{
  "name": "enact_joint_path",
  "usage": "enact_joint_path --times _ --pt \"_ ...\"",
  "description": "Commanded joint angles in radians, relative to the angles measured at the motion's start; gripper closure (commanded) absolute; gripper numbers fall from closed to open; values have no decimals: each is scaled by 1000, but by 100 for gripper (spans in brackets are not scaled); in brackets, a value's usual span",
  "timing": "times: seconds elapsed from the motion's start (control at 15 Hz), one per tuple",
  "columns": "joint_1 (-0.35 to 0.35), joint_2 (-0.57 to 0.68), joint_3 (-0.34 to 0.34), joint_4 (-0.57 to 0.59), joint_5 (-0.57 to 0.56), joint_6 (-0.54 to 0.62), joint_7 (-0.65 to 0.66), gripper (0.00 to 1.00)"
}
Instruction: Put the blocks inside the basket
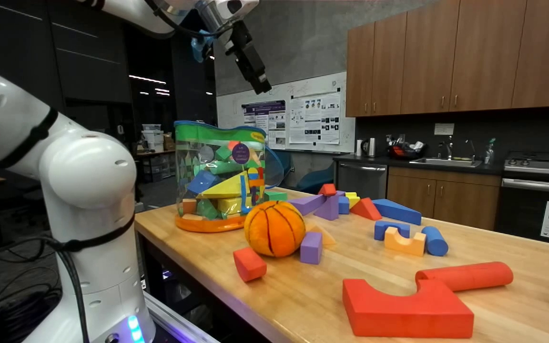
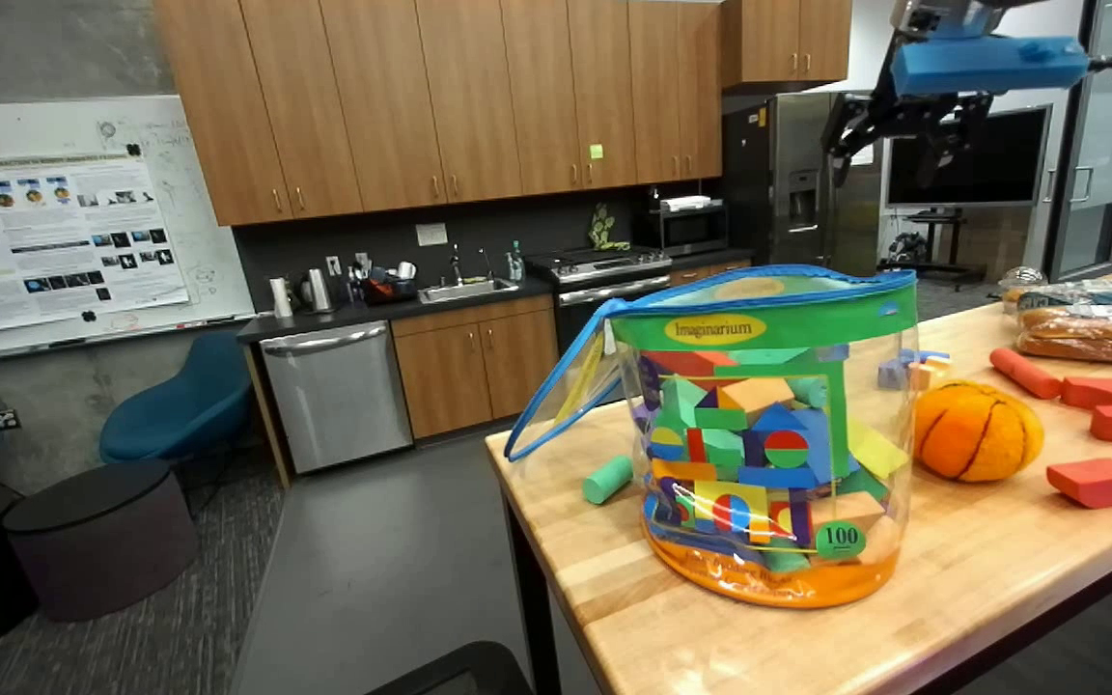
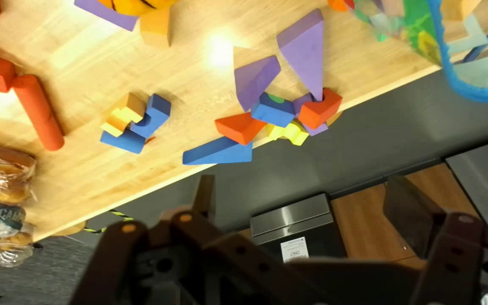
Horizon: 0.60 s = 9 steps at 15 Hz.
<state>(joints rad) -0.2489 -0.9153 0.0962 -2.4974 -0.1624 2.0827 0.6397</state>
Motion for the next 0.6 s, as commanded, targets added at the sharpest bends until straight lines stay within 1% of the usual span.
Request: enact_joint_path --times 0.0,0.13,0.27,0.4,0.47,0.53 --pt "-55 27 -85 -6 4 86 -35 0" --pt "-88 49 -150 -24 -16 191 -100 0" --pt "-119 73 -219 -45 -31 301 -210 0" --pt "-122 99 -294 -67 -10 399 -330 0" --pt "-144 72 -229 -55 15 329 -268 0" --pt "-147 84 -259 -65 17 363 -311 0"
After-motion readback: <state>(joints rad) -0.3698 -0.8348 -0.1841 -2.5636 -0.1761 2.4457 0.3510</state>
